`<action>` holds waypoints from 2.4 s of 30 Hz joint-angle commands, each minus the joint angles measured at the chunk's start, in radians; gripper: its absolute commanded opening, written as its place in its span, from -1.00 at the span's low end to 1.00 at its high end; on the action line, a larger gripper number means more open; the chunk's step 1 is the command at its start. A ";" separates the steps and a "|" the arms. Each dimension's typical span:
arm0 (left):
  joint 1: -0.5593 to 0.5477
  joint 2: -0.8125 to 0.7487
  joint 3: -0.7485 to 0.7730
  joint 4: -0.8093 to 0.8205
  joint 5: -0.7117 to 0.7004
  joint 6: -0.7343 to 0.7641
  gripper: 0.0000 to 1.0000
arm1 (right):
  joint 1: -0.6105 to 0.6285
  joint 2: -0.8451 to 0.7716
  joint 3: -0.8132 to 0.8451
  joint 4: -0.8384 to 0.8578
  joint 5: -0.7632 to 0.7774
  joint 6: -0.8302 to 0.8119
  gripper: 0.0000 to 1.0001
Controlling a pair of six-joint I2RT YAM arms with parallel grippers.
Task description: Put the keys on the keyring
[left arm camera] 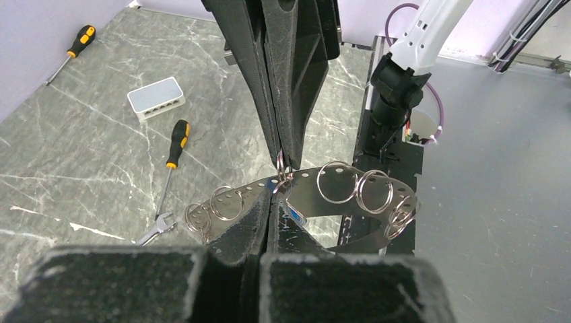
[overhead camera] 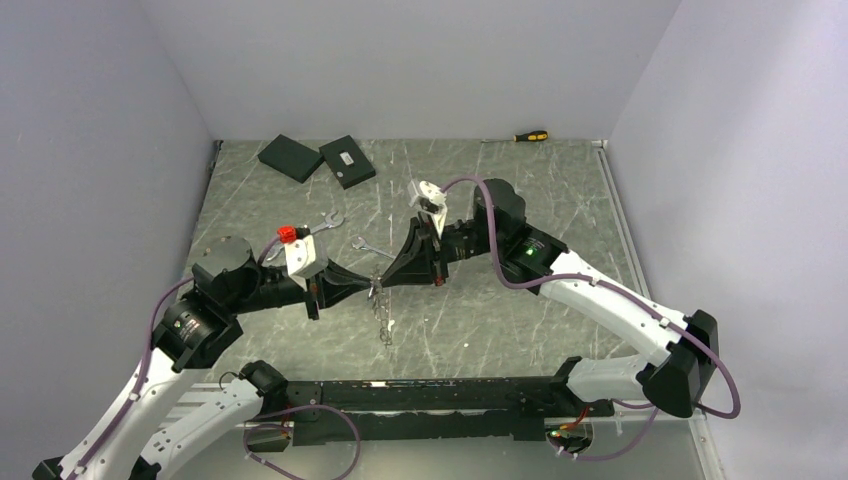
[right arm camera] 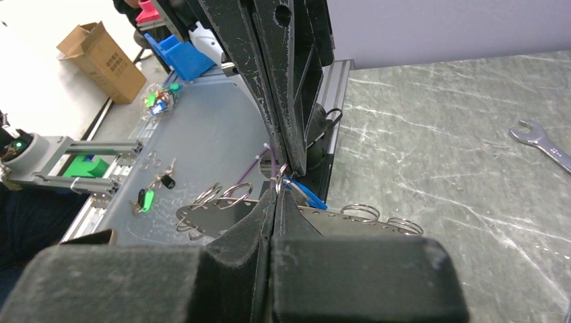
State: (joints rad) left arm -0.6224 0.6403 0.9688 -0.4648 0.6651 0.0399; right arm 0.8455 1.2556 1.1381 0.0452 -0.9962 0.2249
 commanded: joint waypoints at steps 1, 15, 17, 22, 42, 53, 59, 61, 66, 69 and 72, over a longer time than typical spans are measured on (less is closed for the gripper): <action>0.004 0.013 0.008 0.028 -0.049 -0.008 -1.00 | 0.020 -0.010 0.063 -0.010 0.002 -0.040 -1.00; 0.004 0.034 0.027 0.002 -0.093 -0.020 -1.00 | 0.079 0.010 0.123 -0.183 0.149 -0.167 -1.00; 0.004 0.037 0.031 -0.009 -0.106 -0.018 -1.00 | 0.081 0.009 0.120 -0.183 0.152 -0.169 -1.00; 0.004 0.043 0.043 -0.037 -0.140 -0.021 -1.00 | 0.085 0.002 0.118 -0.197 0.169 -0.182 -1.00; 0.004 0.055 0.092 -0.059 -0.159 -0.072 -1.00 | 0.106 0.002 0.124 -0.255 0.205 -0.254 -1.00; 0.004 0.057 0.090 -0.059 -0.178 -0.095 -1.00 | 0.130 -0.017 0.131 -0.271 0.360 -0.275 -1.00; 0.004 0.071 0.100 -0.087 -0.185 -0.091 -1.00 | 0.141 -0.051 0.098 -0.216 0.436 -0.266 -1.00; 0.004 0.073 0.101 -0.099 -0.193 -0.088 -1.00 | 0.141 -0.066 0.090 -0.198 0.442 -0.261 -1.00; 0.004 0.071 0.095 -0.115 -0.219 -0.084 -1.00 | 0.141 -0.089 0.093 -0.194 0.437 -0.260 -1.00; 0.004 0.074 0.089 -0.117 -0.230 -0.089 -1.00 | 0.141 -0.096 0.094 -0.195 0.448 -0.260 -1.00; 0.004 0.077 0.091 -0.117 -0.240 -0.098 -1.00 | 0.141 -0.104 0.088 -0.187 0.458 -0.259 -1.00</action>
State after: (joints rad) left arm -0.6220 0.7109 1.0328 -0.5941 0.4480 -0.0395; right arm 0.9836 1.1812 1.2148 -0.2203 -0.5579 -0.0338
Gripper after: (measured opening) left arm 0.007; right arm 0.010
